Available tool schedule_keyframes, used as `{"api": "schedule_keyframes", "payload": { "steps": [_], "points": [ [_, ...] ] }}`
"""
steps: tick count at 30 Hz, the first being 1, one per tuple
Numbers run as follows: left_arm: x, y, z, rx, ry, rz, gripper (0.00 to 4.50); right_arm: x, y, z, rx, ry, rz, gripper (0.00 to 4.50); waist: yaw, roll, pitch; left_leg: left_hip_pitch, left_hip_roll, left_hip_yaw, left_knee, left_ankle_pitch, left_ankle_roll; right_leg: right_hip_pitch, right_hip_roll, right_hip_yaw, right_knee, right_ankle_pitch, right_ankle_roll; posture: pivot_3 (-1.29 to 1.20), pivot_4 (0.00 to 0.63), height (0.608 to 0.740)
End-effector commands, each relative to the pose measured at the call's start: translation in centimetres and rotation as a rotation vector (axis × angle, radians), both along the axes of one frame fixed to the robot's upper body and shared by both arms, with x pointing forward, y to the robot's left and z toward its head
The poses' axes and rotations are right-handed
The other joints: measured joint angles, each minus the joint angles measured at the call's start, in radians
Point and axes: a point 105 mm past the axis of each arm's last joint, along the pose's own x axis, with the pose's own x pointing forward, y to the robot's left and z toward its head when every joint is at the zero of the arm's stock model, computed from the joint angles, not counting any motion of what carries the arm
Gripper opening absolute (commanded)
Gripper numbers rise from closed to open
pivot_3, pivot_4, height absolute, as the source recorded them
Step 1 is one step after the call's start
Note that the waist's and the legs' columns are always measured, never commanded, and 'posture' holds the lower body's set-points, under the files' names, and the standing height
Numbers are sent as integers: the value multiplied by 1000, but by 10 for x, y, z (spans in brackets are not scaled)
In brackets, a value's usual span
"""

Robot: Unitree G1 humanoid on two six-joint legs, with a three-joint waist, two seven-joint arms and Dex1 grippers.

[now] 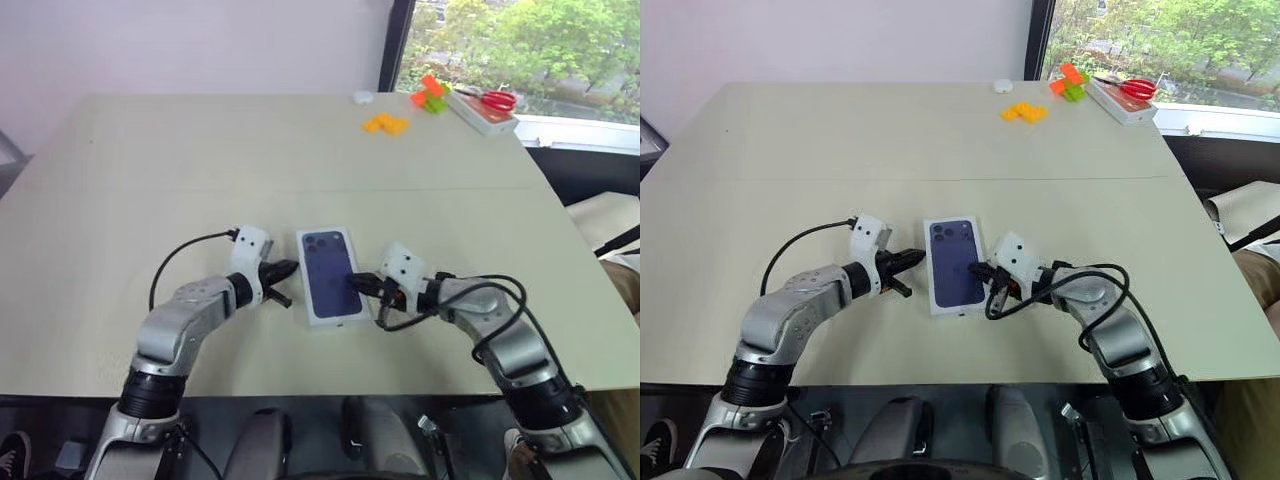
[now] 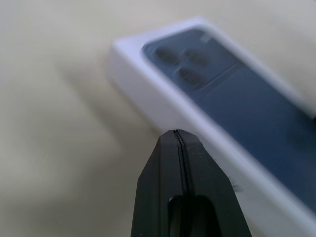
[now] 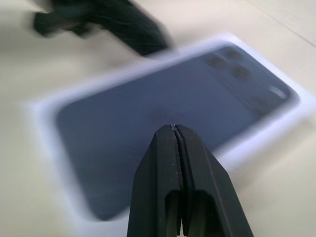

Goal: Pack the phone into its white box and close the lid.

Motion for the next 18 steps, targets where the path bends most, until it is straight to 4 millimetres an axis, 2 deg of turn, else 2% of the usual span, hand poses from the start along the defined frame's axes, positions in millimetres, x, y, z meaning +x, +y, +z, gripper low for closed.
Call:
{"api": "schedule_keyframes", "payload": {
  "steps": [1, 3, 7, 10, 12, 15, 18],
  "points": [
    [-15, -5, 29, -86, -59, -97, 0, -30, 4, 16, 47, 36, 151, 56, 0, 0, 0, 0, 0, 0, 0, 0, 0, 0, 0, 0, 0, 0, 0, 0, 150, 740],
    [-19, -9, 28, -87, -50, -130, 0, -26, 1, 4, -15, 15, 123, 56, 0, 0, 0, 0, 0, 0, 0, 0, 0, 0, 0, 0, 0, 0, 0, 0, 150, 740],
    [-26, -14, 3, 18, -12, -161, 0, -15, 0, -15, -111, -29, 71, 56, -3, 0, 0, 0, -1, 1, 1, 0, 0, 0, 0, 0, -1, -4, -1, 0, 150, 740],
    [-31, -12, -21, 102, 19, -162, 0, -19, 0, -22, -166, -65, 101, 56, 0, -1, 0, 1, 0, 1, 1, 0, 0, 0, 1, 1, 0, -4, 0, 0, 150, 740],
    [-34, -10, -29, 144, 23, -170, 0, -24, -2, -25, -193, -83, 140, 56, 2, 0, -1, 1, 0, 1, 1, 0, 0, 1, 1, 1, 0, -4, 0, 0, 150, 740],
    [-30, -11, -21, 74, 17, -149, 0, -29, 6, -10, -84, -65, 158, 56, 2, 0, -1, 3, 0, 1, 1, 0, 0, 3, 0, 1, 0, -5, 0, 0, 150, 740],
    [-18, -9, 3, 3, -60, -117, 0, -19, 11, 13, 48, -50, 106, 56, 1, 0, -1, 2, 0, 1, 1, 0, 0, 3, 0, 1, 0, -5, 0, 0, 150, 740]
  ]
}}
